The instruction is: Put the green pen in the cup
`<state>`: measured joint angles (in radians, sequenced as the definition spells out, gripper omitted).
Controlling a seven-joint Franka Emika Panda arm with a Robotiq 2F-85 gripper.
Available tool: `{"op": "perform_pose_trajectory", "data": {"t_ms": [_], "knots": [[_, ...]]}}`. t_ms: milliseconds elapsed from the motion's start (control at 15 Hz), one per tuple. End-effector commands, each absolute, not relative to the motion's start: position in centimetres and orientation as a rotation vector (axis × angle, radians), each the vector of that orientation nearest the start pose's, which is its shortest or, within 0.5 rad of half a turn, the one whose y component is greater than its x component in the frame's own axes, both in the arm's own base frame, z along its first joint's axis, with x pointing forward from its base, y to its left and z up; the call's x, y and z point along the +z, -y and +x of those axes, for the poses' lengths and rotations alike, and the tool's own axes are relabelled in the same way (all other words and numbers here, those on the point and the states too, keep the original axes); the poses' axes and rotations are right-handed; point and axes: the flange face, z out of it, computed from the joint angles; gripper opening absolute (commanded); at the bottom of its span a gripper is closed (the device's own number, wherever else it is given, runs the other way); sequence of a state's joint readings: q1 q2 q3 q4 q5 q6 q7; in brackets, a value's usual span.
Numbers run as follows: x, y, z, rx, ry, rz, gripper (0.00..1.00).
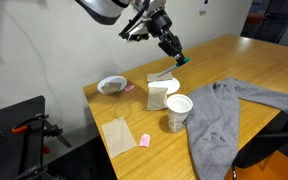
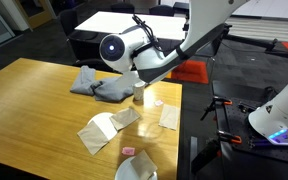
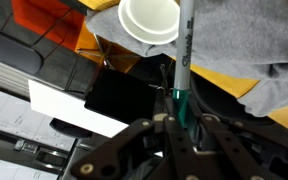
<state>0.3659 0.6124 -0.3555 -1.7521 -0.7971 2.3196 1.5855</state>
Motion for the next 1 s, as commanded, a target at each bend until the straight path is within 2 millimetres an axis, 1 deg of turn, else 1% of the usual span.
{"op": "perform_pose_trajectory", "data": {"t_ms": [0,200,400,733,933], "knots": [[24.9,-1.6,66.9,0.752,1.213,2.03,0.04],[24.7,-1.5,66.6,0.79,1.274,1.893,0.04],[23.9,-1.2,66.6,0.829,1.351,1.78,0.04],[22.5,-0.4,67.1,0.891,1.443,1.665,0.04],[22.1,0.1,67.4,0.929,1.462,1.585,0.04]]}}
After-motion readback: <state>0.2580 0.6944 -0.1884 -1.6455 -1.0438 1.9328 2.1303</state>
